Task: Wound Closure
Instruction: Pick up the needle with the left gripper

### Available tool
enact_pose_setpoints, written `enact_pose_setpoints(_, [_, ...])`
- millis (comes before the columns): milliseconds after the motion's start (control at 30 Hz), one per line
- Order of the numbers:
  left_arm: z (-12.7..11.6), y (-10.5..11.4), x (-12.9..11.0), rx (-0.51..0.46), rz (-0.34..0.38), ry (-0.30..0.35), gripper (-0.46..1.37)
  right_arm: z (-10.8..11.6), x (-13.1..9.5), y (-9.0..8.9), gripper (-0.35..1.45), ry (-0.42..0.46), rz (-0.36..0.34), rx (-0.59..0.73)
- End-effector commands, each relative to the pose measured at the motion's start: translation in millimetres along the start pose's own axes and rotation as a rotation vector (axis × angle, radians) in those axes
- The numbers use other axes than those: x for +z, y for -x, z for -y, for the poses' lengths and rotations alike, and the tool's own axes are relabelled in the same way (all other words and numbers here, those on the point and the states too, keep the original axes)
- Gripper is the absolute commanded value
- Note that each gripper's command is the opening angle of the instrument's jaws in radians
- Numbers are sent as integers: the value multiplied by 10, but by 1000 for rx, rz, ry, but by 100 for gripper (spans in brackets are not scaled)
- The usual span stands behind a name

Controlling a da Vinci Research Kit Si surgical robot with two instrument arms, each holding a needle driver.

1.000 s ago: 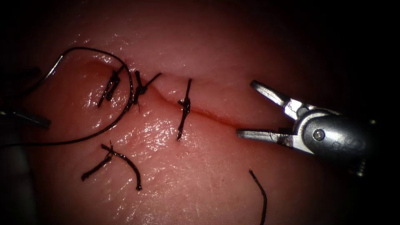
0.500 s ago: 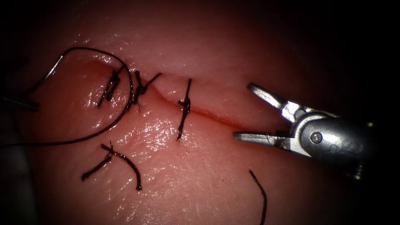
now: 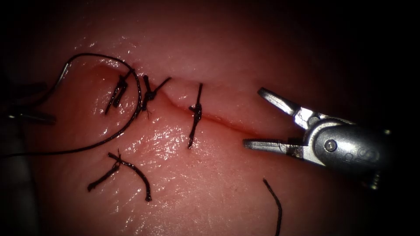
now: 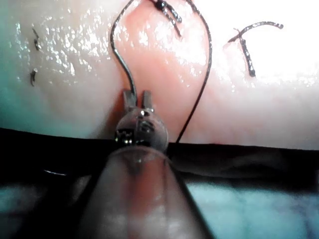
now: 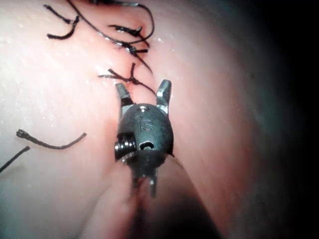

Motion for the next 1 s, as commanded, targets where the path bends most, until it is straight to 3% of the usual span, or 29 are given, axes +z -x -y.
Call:
enact_pose_setpoints(33, [0, 0, -2, 1, 1, 8, -35, 0, 0, 0, 116, -6, 0, 1])
enact_pose_setpoints(300, [-2, -14, -17, 42, -3, -34, -35, 1, -1, -1, 115, -6, 0, 1])
enact_pose_setpoints(633, [-16, -52, -48, 87, -58, -90, -35, -2, -2, -6, 113, 3, -10, 5])
enact_pose_setpoints(1000, [-57, -101, -55, 109, -49, -131, -35, -5, -6, -19, 109, 46, -31, 145])
